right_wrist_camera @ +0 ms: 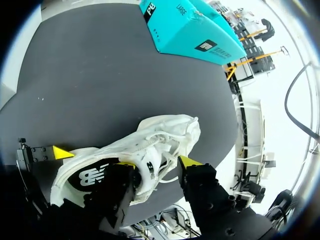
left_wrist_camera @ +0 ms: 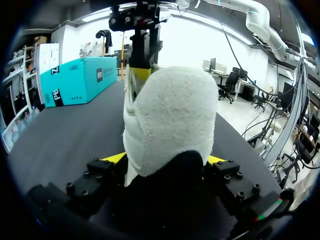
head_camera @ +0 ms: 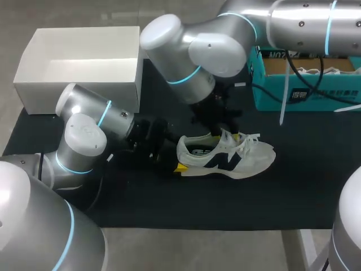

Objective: Take the shoe out of the shoebox, open the shoe tongue, remove and reinsert the insole, then place the shoe into the shoebox

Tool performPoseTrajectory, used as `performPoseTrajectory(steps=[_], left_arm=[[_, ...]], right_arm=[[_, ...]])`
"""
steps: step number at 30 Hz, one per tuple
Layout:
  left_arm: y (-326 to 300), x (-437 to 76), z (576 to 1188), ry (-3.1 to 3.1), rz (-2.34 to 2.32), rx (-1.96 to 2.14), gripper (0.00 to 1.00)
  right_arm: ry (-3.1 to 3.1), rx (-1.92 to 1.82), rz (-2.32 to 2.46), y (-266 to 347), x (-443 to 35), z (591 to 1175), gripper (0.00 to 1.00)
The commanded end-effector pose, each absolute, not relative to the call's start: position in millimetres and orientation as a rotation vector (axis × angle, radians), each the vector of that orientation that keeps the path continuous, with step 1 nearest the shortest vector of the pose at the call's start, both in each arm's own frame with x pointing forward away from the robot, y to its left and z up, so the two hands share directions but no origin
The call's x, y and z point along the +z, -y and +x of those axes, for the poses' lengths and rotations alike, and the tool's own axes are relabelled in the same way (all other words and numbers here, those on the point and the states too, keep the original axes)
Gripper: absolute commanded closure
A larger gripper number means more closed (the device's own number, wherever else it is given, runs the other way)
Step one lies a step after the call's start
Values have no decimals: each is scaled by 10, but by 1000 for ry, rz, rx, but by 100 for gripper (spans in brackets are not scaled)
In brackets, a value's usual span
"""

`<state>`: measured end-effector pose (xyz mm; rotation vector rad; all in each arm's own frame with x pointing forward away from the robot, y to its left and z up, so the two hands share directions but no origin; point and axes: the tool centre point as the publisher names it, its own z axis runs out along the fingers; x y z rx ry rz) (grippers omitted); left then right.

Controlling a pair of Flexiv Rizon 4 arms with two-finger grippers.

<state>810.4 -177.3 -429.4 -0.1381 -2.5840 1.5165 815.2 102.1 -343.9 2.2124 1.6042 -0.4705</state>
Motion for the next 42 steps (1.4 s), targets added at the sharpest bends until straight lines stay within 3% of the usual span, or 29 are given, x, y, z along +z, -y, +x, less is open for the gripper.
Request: performPoseTrajectory(steps=[1, 21, 32, 38, 42], left_arm=[[1779, -4308, 8115, 2585, -138, 1514, 100], [1779, -4308, 8115, 2585, -138, 1514, 100], [1779, -4308, 8115, 2585, -138, 1514, 100], [1779, -4308, 8115, 2585, -138, 1514, 100], [1779, -4308, 8115, 2585, -138, 1514, 100]], right_arm=[[-1556, -445, 2247, -978, -3424, 8088, 100], [-1435, -461, 2343, -477, -3297, 8026, 100], [-1373, -492, 2448, -132, -3538, 8037, 100], [-1348, -498, 2488, -8, -3686, 8054, 97], [-1343, -489, 2515, 13, -3744, 8049, 85]])
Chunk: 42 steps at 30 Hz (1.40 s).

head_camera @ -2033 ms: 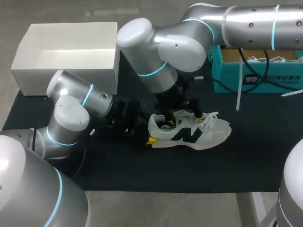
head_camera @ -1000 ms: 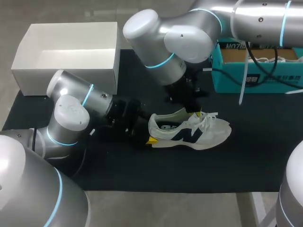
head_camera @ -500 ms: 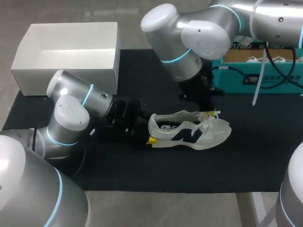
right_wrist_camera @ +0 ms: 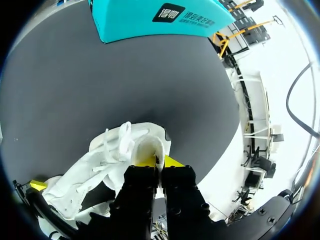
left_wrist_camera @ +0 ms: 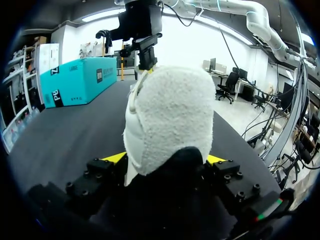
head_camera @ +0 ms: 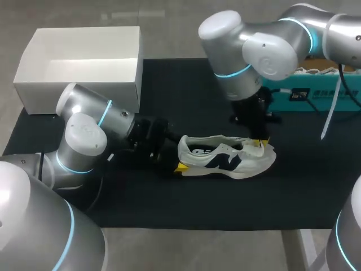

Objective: Take the shoe out of the shoebox, open the shoe tongue, remove and reinsert the insole, then place the shoe into the shoebox

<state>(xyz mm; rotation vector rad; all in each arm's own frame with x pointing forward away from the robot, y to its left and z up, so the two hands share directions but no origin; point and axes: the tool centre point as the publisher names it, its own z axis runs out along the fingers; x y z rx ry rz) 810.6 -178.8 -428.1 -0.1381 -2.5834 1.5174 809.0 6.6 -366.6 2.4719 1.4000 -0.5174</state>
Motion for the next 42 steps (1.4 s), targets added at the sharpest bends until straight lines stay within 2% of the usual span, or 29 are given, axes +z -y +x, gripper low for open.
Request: performPoseTrajectory(steps=[1, 4, 6, 8, 9, 10, 11, 24, 42], left_arm=[[1779, -4308, 8115, 2585, -138, 1514, 100], [1779, -4308, 8115, 2585, -138, 1514, 100], [1779, -4308, 8115, 2585, -138, 1514, 100], [1779, -4308, 8115, 2585, -138, 1514, 100], [1779, -4308, 8115, 2585, -138, 1514, 100], [1779, -4308, 8115, 2585, -138, 1514, 100], [1779, -4308, 8115, 2585, -138, 1514, 100], [1779, -4308, 8115, 2585, -138, 1514, 100], [1779, -4308, 8115, 2585, -138, 1514, 100]], right_arm=[[-1344, -490, 2516, 14, -3758, 8047, 82], [-1341, -491, 2527, 17, -3797, 8043, 74], [-1342, -493, 2531, 8, -3804, 8036, 55], [-1343, -490, 2533, -12, -3787, 8025, 44], [-1343, -486, 2533, -23, -3771, 8020, 29], [-1344, -478, 2531, -37, -3750, 8015, 6], [-1347, -473, 2525, -53, -3729, 8012, 0], [-1416, -337, 2472, -210, -3375, 7995, 0], [-1991, 146, 2292, -386, -2847, 8066, 0]])
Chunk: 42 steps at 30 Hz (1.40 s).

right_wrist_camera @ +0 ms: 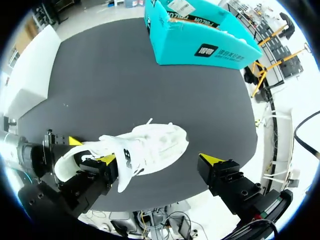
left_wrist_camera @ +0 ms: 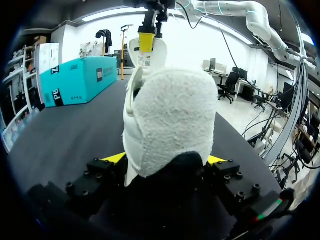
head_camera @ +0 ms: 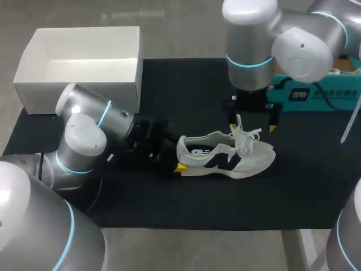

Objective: Take the shoe out of the shoebox, open the shoe tongue, remove and reinsert the insole, then place the shoe into the shoebox

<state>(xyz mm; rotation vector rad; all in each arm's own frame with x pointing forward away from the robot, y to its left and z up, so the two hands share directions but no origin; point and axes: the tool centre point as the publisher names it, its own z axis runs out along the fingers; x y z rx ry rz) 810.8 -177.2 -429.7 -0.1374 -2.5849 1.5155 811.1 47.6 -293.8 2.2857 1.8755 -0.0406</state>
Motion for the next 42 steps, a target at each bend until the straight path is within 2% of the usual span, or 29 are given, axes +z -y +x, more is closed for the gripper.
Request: performPoseTrajectory(steps=[1, 13, 31, 36, 42], left_arm=[[1779, -4308, 8115, 2585, -138, 1514, 100], [1779, -4308, 8115, 2585, -138, 1514, 100], [1779, -4308, 8115, 2585, -138, 1514, 100], [1779, -4308, 8115, 2585, -138, 1514, 100], [1779, -4308, 8115, 2585, -138, 1514, 100]], right_arm=[[-2041, 150, 2262, -423, -2834, 8086, 0], [-2716, 182, 1664, -808, -2699, 8136, 0], [-2981, 84, 884, -1211, -2626, 7852, 0], [-3055, 260, 842, -1179, -2600, 7796, 0], [-3055, 260, 842, -1179, -2600, 7796, 0]])
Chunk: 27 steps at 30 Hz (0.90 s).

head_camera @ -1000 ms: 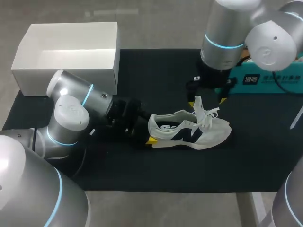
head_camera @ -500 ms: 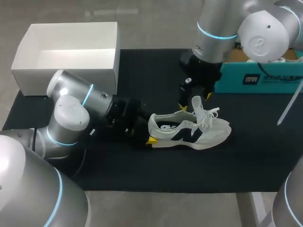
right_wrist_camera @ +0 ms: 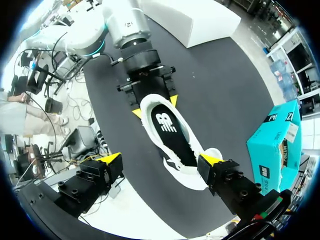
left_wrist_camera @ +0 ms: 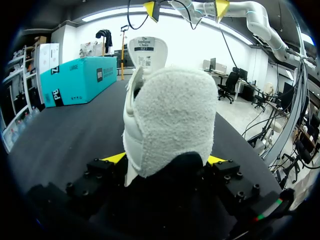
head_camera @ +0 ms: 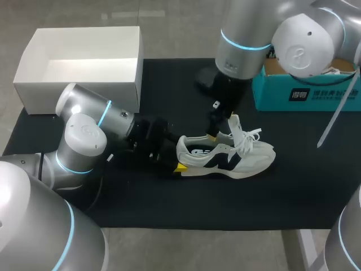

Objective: Take the shoe out of the shoebox, open the shoe tongue, remove and reinsert the insole, then place the shoe into the shoebox

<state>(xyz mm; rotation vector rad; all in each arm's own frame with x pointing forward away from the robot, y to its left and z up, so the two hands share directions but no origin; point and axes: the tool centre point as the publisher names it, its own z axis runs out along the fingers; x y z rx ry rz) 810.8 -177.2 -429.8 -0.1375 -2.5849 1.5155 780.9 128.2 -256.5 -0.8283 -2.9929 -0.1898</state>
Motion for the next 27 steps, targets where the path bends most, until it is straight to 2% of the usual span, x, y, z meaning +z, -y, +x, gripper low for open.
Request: performPoseTrajectory(steps=[1, 10, 17, 18, 19, 20, 27], left_arm=[[1779, -4308, 8115, 2585, -138, 1514, 100], [1779, -4308, 8115, 2585, -138, 1514, 100], [1779, -4308, 8115, 2585, -138, 1514, 100], [1779, -4308, 8115, 2585, -138, 1514, 100], [1779, -4308, 8115, 2585, -138, 1514, 100], [1779, -4308, 8115, 2585, -138, 1514, 100], [1779, -4308, 8115, 2585, -138, 1514, 100]], right_arm=[[2982, -254, -822, -1179, -2600, 7796, 0], [3000, -191, -829, -1193, -2651, 7792, 0], [3088, -123, -532, -1401, -2815, 7872, 1], [3091, -148, -513, -1417, -2828, 7883, 57], [3087, -174, -484, -1430, -2840, 7898, 82], [3075, -171, -452, -1445, -2859, 7913, 100], [3067, -185, -455, -1478, -2918, 7952, 100]])
